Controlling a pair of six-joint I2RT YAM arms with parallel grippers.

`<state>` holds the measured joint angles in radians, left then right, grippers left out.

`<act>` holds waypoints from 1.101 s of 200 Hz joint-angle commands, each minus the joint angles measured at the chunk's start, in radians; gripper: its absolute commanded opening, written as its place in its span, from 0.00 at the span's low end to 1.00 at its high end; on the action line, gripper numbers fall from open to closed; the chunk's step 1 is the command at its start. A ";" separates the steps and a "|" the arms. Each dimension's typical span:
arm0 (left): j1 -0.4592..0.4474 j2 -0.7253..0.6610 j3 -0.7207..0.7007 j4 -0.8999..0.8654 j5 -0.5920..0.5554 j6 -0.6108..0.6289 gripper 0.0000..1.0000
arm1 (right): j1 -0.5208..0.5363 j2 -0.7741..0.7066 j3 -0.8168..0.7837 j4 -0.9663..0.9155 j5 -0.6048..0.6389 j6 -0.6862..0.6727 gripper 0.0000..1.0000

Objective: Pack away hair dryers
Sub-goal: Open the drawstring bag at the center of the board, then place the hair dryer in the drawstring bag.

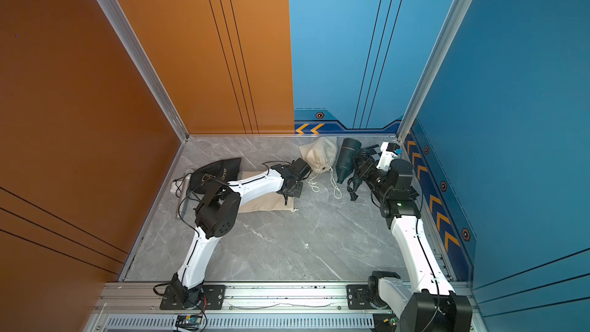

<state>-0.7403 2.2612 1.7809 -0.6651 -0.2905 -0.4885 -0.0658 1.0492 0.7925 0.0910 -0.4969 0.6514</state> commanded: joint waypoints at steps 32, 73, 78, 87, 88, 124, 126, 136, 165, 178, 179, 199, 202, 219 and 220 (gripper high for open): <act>0.011 -0.110 -0.018 -0.018 0.018 0.038 0.00 | -0.002 -0.003 0.002 0.102 -0.031 0.011 0.22; 0.014 -0.207 -0.057 -0.017 0.057 0.136 0.00 | 0.015 -0.013 -0.024 0.079 -0.040 0.003 0.21; 0.016 -0.216 -0.065 -0.017 0.064 0.149 0.00 | 0.019 -0.015 -0.029 0.074 -0.042 0.000 0.21; 0.020 -0.237 -0.077 -0.018 0.067 0.169 0.00 | 0.028 -0.020 -0.034 0.057 -0.045 -0.007 0.21; 0.020 -0.239 -0.079 -0.017 0.068 0.172 0.00 | 0.029 -0.021 -0.035 0.056 -0.045 -0.008 0.21; 0.024 -0.306 -0.137 0.004 0.090 0.283 0.00 | 0.090 -0.040 -0.066 0.006 -0.078 -0.026 0.21; 0.024 -0.308 -0.139 0.005 0.089 0.287 0.00 | 0.094 -0.041 -0.068 0.001 -0.080 -0.028 0.21; 0.025 -0.316 -0.145 0.008 0.084 0.302 0.00 | 0.115 -0.041 -0.074 -0.022 -0.097 -0.039 0.21; 0.024 -0.338 -0.164 0.021 0.040 0.327 0.00 | 0.180 -0.049 -0.099 -0.087 -0.148 -0.062 0.21; 0.025 -0.347 -0.171 0.032 0.031 0.329 0.00 | 0.208 -0.051 -0.114 -0.109 -0.170 -0.073 0.21; 0.025 -0.347 -0.172 0.034 0.030 0.329 0.00 | 0.211 -0.052 -0.114 -0.110 -0.172 -0.072 0.21; 0.027 -0.365 -0.183 0.051 0.008 0.336 0.00 | 0.249 -0.045 -0.154 -0.112 -0.208 -0.064 0.21; 0.029 -0.367 -0.184 0.053 0.005 0.337 0.00 | 0.255 -0.043 -0.160 -0.112 -0.212 -0.062 0.21; 0.038 -0.385 -0.191 0.065 -0.003 0.347 0.00 | 0.272 -0.040 -0.194 -0.106 -0.224 -0.061 0.21; 0.039 -0.387 -0.192 0.065 -0.003 0.348 0.00 | 0.272 -0.040 -0.196 -0.105 -0.224 -0.061 0.21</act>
<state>-0.7189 1.9320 1.6035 -0.6327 -0.2546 -0.1719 0.1848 1.0264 0.6327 -0.0200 -0.6571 0.6014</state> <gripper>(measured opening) 0.055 0.444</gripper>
